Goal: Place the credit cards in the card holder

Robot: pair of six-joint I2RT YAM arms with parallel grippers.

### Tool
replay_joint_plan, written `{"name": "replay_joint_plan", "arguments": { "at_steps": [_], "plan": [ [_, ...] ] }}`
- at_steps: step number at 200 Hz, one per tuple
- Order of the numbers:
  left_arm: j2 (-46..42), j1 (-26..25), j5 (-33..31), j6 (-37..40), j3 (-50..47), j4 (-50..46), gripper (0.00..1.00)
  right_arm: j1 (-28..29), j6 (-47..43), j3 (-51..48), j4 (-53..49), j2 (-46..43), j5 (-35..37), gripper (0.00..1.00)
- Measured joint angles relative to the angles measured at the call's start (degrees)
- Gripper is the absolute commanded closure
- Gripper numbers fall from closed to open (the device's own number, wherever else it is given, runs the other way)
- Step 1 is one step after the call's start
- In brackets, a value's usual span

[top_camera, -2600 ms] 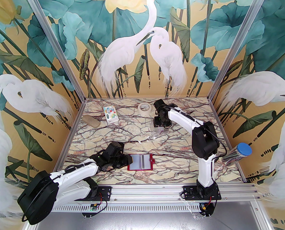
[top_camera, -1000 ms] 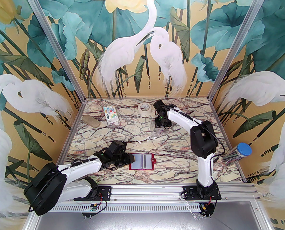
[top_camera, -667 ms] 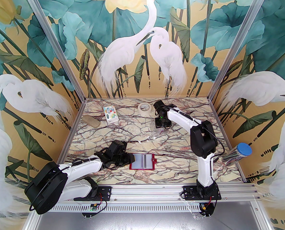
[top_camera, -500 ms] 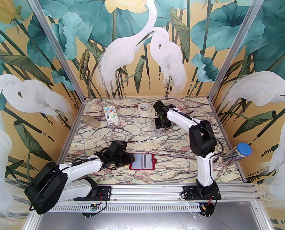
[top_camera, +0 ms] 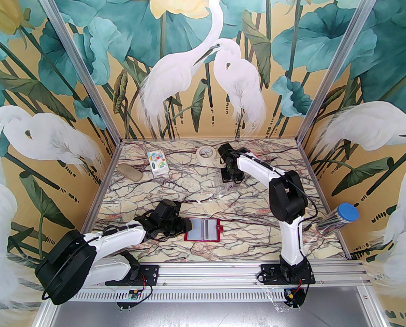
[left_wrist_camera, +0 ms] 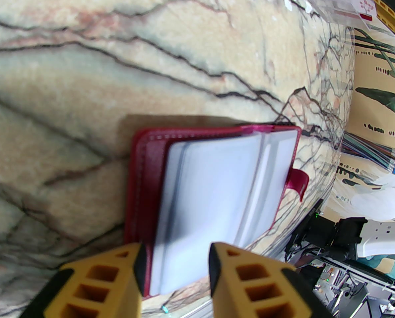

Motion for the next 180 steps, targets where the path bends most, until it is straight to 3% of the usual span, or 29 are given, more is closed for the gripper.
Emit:
{"name": "replay_joint_plan", "arguments": {
  "at_steps": [62, 180],
  "plan": [
    [0.0, 0.0, 0.0, 0.0, 0.0, 0.0, 0.63, -0.02, -0.37, 0.79, -1.22, 0.0, 1.77, 0.59],
    [0.0, 0.0, 0.0, 0.0, 0.0, 0.0, 0.63, -0.02, -0.48, 2.36, -2.97, 0.0, 2.32, 0.76]
  ]
}}
